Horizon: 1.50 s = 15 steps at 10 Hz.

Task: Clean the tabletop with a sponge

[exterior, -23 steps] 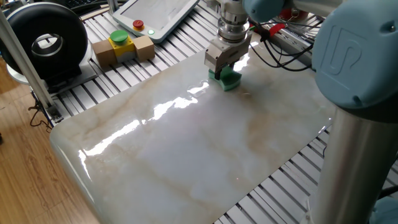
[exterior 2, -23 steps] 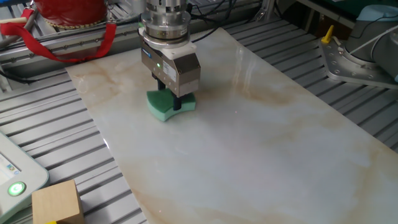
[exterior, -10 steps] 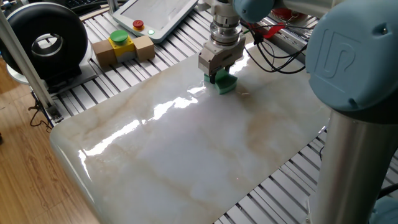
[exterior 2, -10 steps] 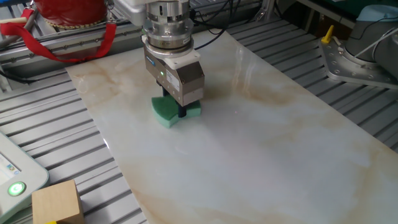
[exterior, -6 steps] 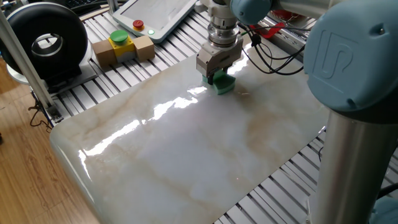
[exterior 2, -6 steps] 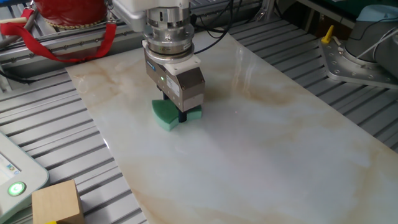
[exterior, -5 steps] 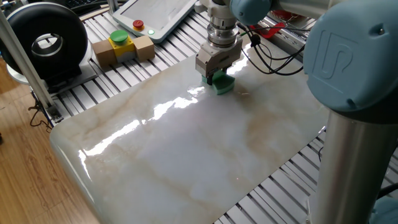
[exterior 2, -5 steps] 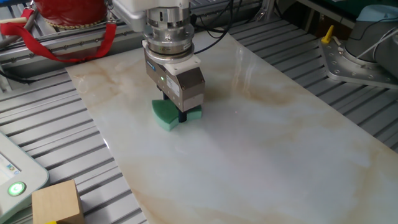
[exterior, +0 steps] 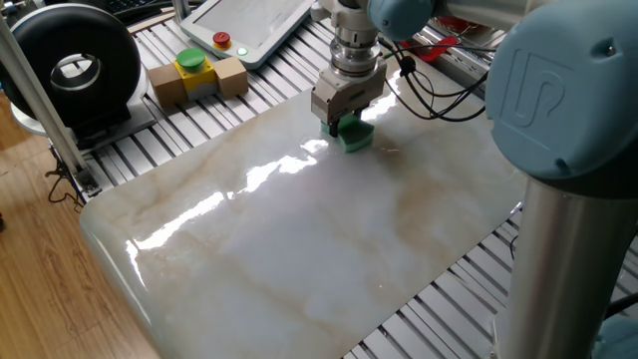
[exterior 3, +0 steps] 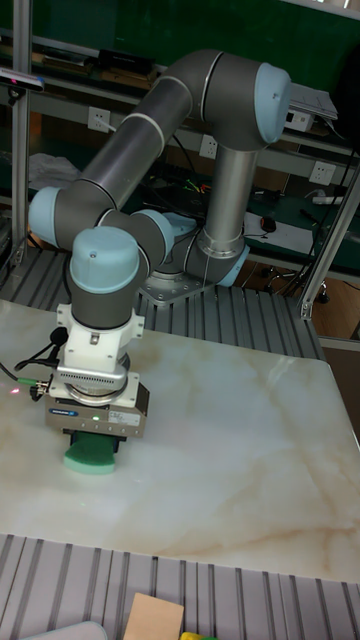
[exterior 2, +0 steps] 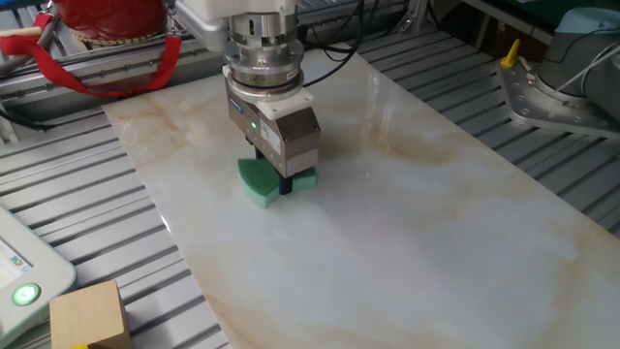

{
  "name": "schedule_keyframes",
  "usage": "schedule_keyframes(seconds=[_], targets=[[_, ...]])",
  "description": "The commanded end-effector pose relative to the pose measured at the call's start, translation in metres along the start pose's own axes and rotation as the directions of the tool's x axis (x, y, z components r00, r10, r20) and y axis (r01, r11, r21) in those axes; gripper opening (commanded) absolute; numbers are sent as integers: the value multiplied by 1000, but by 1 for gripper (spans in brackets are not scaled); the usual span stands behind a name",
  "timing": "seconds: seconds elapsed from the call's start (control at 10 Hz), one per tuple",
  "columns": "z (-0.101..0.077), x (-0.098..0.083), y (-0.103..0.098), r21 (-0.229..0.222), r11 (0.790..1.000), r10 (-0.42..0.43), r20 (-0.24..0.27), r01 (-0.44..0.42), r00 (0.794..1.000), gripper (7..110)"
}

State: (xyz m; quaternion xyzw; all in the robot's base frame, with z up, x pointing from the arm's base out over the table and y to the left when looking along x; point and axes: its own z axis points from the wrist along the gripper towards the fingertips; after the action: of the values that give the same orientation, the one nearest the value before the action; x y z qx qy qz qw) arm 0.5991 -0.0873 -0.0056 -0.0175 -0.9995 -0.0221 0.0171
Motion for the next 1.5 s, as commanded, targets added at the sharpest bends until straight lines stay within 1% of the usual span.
schedule_keyframes(seconds=[0.0,0.6,1.1,1.4], targets=[[0,-3,5,-13,1000,11,5,-11,1000,7],[2,-6,13,-23,1000,18,6,-18,1000,7],[-2,-7,31,-42,998,38,1,-38,999,7],[-1,-9,43,-50,997,53,0,-53,999,7]])
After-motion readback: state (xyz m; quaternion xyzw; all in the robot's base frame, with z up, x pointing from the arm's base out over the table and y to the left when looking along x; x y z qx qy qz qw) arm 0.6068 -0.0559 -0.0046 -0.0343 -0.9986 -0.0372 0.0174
